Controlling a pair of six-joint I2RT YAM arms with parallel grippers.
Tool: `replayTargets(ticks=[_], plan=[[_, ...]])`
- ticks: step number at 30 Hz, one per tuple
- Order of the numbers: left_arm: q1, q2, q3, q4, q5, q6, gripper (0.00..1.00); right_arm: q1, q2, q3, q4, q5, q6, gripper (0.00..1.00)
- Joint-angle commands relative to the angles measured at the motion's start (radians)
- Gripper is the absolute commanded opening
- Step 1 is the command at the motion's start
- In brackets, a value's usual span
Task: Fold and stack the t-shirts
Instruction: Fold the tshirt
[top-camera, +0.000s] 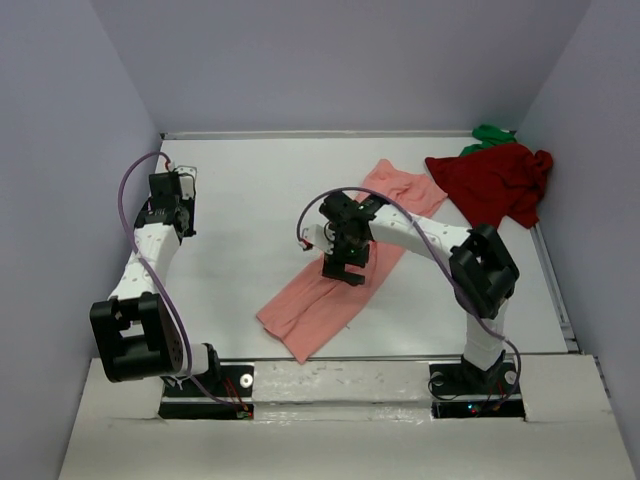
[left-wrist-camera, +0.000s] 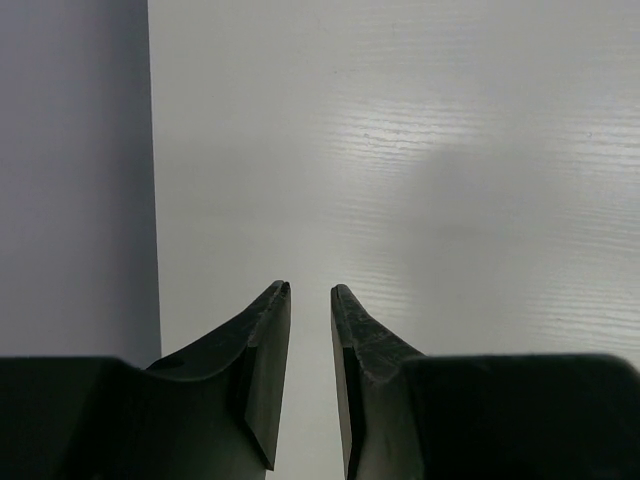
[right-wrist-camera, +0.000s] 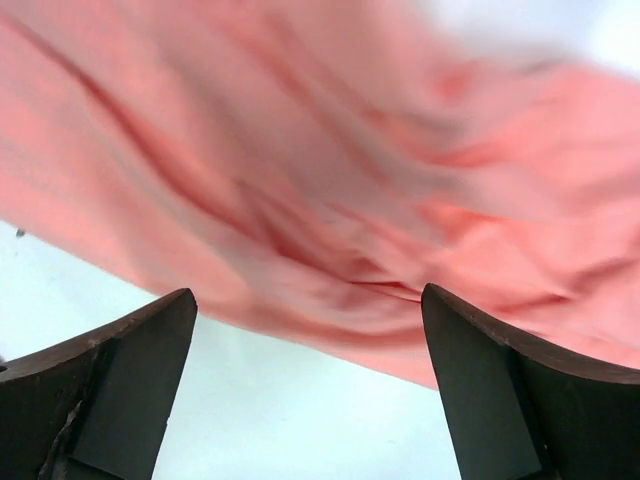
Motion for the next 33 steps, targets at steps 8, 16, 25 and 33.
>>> replayTargets(ticks=[8,16,25,33], plan=[[-0.012,-0.032,0.036,-0.029,0.097,0.032,0.36,-0.122,-0.100,0.387,0.179,0.305,0.057,1.00],[-0.080,0.011,0.016,-0.042,0.159,0.072,0.35,-0.314,0.010,0.289,0.223,0.384,0.147,1.00],[-0.105,0.057,0.031,-0.040,0.160,0.079,0.34,-0.397,0.243,0.396,0.207,0.353,0.190,1.00],[-0.105,0.071,0.019,-0.043,0.159,0.094,0.34,-0.442,0.314,0.444,0.148,0.284,0.230,1.00]])
